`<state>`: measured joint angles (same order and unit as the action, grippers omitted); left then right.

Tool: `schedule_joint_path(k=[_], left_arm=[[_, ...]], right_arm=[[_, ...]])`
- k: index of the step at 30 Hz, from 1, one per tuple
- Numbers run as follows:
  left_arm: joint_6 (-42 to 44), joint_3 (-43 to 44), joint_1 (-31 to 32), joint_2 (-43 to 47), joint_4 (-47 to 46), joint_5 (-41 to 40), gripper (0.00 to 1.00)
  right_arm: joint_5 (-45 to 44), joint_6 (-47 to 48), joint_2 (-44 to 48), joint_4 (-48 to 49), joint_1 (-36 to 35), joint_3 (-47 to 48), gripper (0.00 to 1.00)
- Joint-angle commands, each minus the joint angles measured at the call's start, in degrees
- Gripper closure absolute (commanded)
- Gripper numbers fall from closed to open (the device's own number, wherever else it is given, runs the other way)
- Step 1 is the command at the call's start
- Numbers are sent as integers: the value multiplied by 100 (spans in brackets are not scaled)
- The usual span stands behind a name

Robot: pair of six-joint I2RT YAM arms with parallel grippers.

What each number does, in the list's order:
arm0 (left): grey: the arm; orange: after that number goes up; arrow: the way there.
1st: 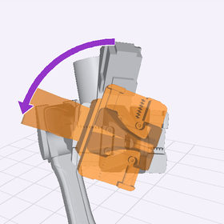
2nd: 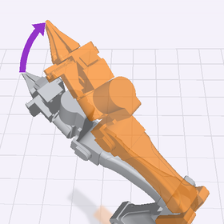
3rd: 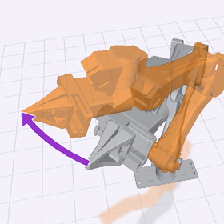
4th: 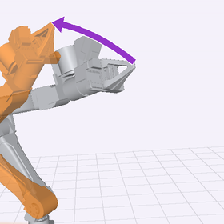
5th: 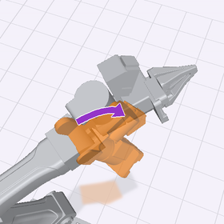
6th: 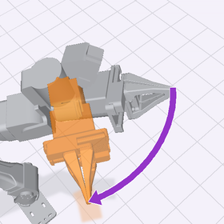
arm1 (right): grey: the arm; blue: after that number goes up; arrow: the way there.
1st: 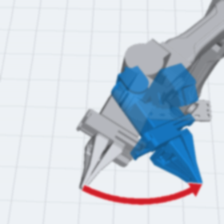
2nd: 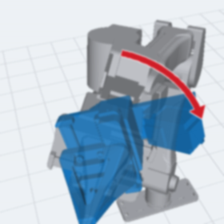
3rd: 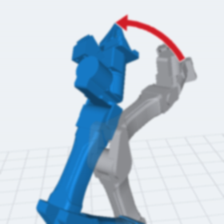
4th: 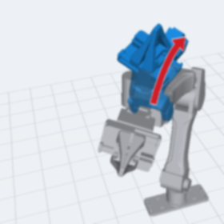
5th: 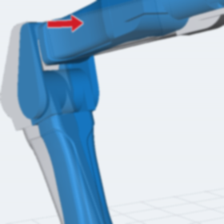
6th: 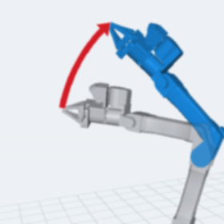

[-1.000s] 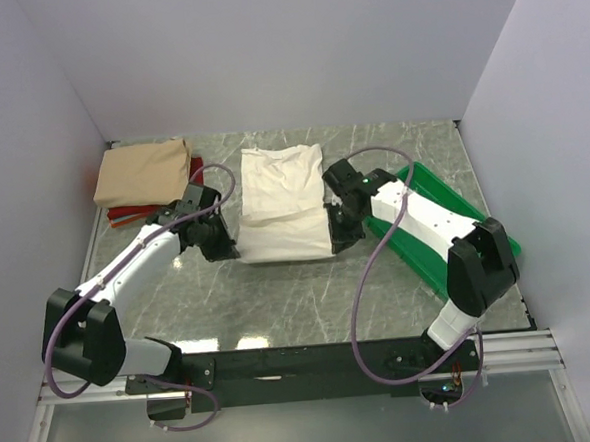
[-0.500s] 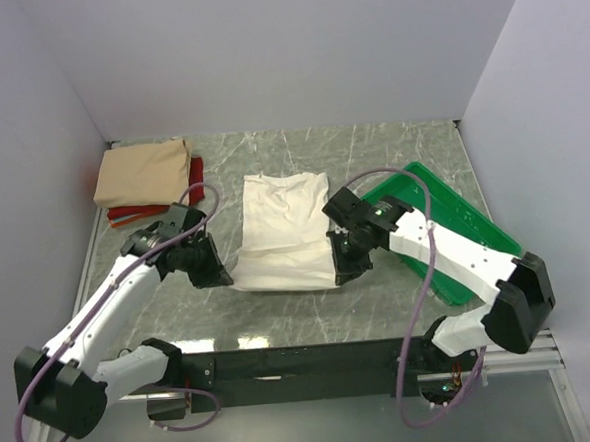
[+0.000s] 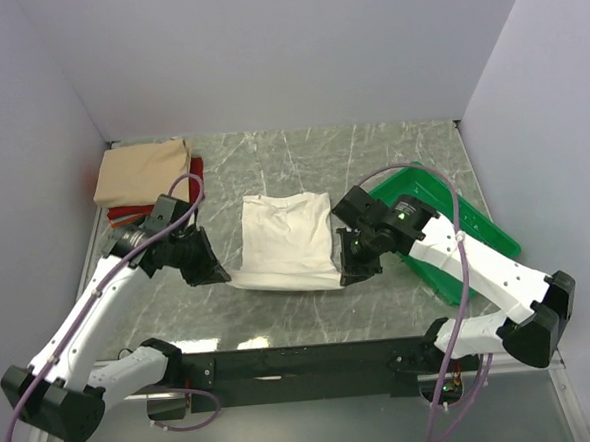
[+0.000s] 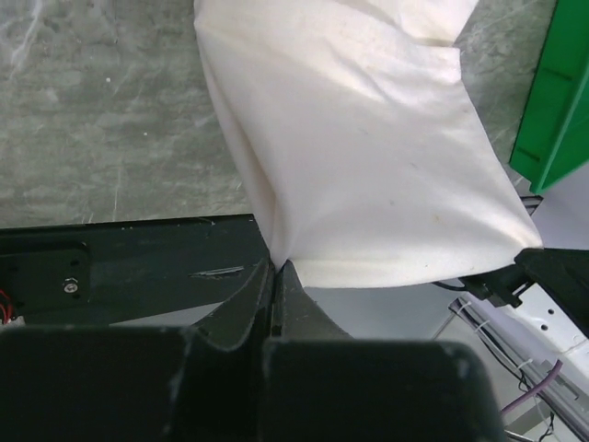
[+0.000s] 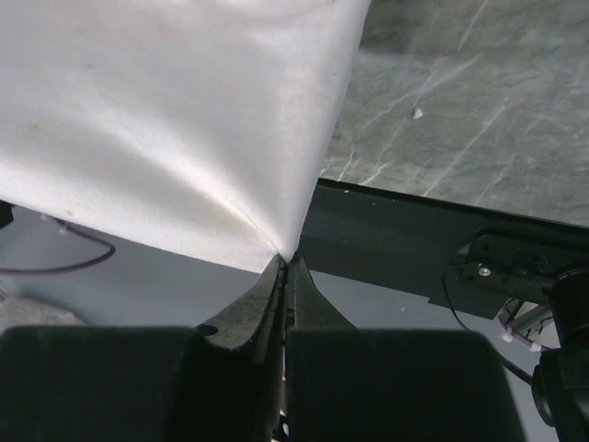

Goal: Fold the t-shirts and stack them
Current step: Fold the tshirt

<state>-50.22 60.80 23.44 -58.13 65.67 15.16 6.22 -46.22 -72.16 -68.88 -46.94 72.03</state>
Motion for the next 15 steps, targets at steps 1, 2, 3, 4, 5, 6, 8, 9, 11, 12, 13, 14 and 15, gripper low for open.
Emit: schedule_joint_path(k=[1, 2, 3, 4, 5, 6, 8, 9, 11, 12, 13, 14, 15], left_arm=[[240, 424, -33, -504, -45, -329, 100], [284, 494, -33, -611, -106, -347, 100], [319, 625, -33, -716, -150, -364, 99], [354, 696, -33, -909, -264, -408, 100], [416, 758, -33, -1006, -326, -417, 99], [451, 889, -41, -1112, -379, -426, 100], [548, 1004, -85, -1393, -537, -426, 100], [574, 1109, -103, -1499, -581, -426, 100], [644, 1232, -182, -1771, -695, -435, 100], [662, 1398, -199, -1842, -748, -435, 100], [723, 1478, -234, -2016, -792, -435, 100], [759, 1662, -261, -2114, -871, -417, 100], [802, 1759, -313, -2211, -898, -408, 100]], right_arm=[[-560, -11, -218, -468, 158, 320, 100], [-604, 25, -280, -442, 202, 373, 100], [-613, 86, -342, -424, 324, 504, 100], [-613, 130, -395, -389, 404, 575, 100], [-744, 174, -508, -363, 466, 662, 100], [-832, 270, -562, -363, 553, 863, 100], [-885, 393, -763, -328, 799, 1067, 100], [-929, 507, -825, -302, 870, 1250, 100], [-991, 622, -1045, -231, 1090, 1410, 100], [-1008, 736, -1115, -222, 1151, 1584, 100], [-1078, 789, -1203, -205, 1274, 1664, 100], [-1105, 842, -1360, -178, 1327, 1752, 100], [-1123, 929, -1449, -169, 1380, 1945, 100]])
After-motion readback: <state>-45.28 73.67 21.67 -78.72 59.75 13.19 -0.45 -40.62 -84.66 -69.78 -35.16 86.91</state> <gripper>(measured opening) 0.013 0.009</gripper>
